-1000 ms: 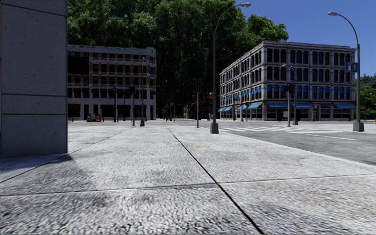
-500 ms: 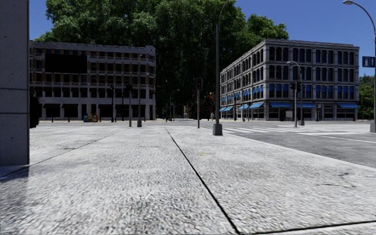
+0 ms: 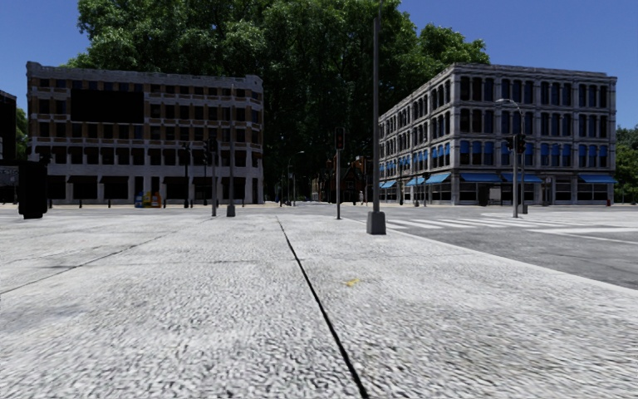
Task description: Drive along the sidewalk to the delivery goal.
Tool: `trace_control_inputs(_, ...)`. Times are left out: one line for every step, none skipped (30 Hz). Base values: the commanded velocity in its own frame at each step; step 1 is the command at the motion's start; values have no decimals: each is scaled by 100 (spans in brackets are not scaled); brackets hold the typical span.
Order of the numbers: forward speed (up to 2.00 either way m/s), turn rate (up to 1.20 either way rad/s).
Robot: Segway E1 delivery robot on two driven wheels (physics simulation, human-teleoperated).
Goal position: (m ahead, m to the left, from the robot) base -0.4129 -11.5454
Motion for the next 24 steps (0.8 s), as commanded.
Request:
trace_control_inputs(200,0)
trace_control_inputs(200,0)
trace_control_inputs(200,0)
trace_control_inputs(200,0)
trace_control_inputs(200,0)
trace_control_inputs(200,0)
trace_control_inputs(200,0)
trace_control_inputs(200,0)
trace_control_inputs(200,0)
trace_control_inputs(200,0)
trace_control_inputs(200,0)
trace_control_inputs(200,0)
trace_control_inputs(200,0)
trace_control_inputs(200,0)
trace_control_inputs(200,0)
trace_control_inputs(200,0)
trace_control_inputs(200,0)
trace_control_inputs(200,0)
trace_control_inputs(200,0)
trace_control_inputs(200,0)
trace_control_inputs(200,0)
trace_control_inputs(200,0)
trace_control_inputs(200,0)
trace_control_inputs(200,0)
